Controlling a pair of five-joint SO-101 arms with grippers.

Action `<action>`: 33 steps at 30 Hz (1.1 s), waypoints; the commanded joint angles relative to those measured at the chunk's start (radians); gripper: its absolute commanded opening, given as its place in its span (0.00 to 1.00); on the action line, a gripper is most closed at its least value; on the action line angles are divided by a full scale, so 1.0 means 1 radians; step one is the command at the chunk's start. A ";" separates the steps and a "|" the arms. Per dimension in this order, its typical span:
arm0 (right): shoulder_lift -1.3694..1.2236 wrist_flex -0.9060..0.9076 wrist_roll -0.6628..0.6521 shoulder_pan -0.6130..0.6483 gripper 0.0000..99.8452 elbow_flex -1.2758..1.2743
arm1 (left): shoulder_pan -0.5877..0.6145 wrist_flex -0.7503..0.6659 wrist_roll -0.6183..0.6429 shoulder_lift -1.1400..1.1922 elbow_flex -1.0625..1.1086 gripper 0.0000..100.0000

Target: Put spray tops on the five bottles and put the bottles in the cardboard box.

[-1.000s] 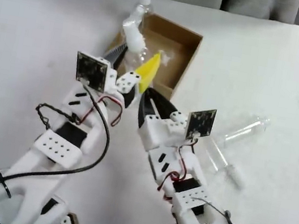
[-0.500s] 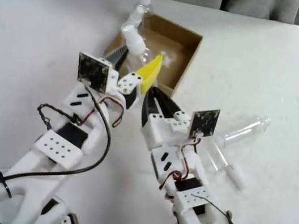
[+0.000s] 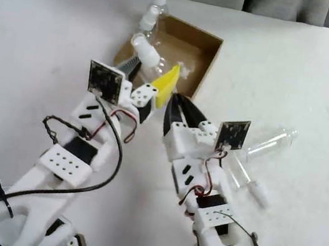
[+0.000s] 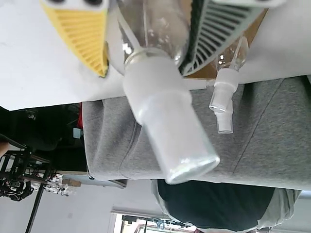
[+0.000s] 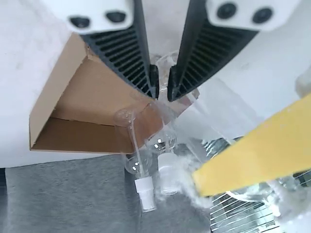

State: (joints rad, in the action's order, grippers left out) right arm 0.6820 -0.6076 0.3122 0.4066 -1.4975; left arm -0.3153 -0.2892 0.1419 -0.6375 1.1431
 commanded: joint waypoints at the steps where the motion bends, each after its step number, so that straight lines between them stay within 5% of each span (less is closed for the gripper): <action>1: 0.008 -0.027 0.000 -0.031 0.02 0.008 | 0.062 -0.020 0.003 -0.002 -0.077 0.02; 11: -0.001 -0.027 -0.002 -0.039 0.02 -0.028 | 0.189 -0.026 0.003 0.341 -0.377 0.02; 15: -0.001 -0.027 -0.002 -0.039 0.02 -0.029 | 0.237 -0.176 0.003 0.504 -0.436 0.02; 24: -0.001 -0.025 -0.002 -0.022 0.02 -0.029 | 0.229 -0.367 -0.086 0.691 -0.450 0.02; 33: -0.001 -0.025 -0.002 -0.016 0.02 -0.029 | 0.251 -0.368 -0.114 0.805 -0.543 0.02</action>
State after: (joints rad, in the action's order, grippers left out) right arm 0.6805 -0.6091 0.3138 0.3790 -1.5313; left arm -0.0821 -0.6237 0.0407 0.1511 0.6767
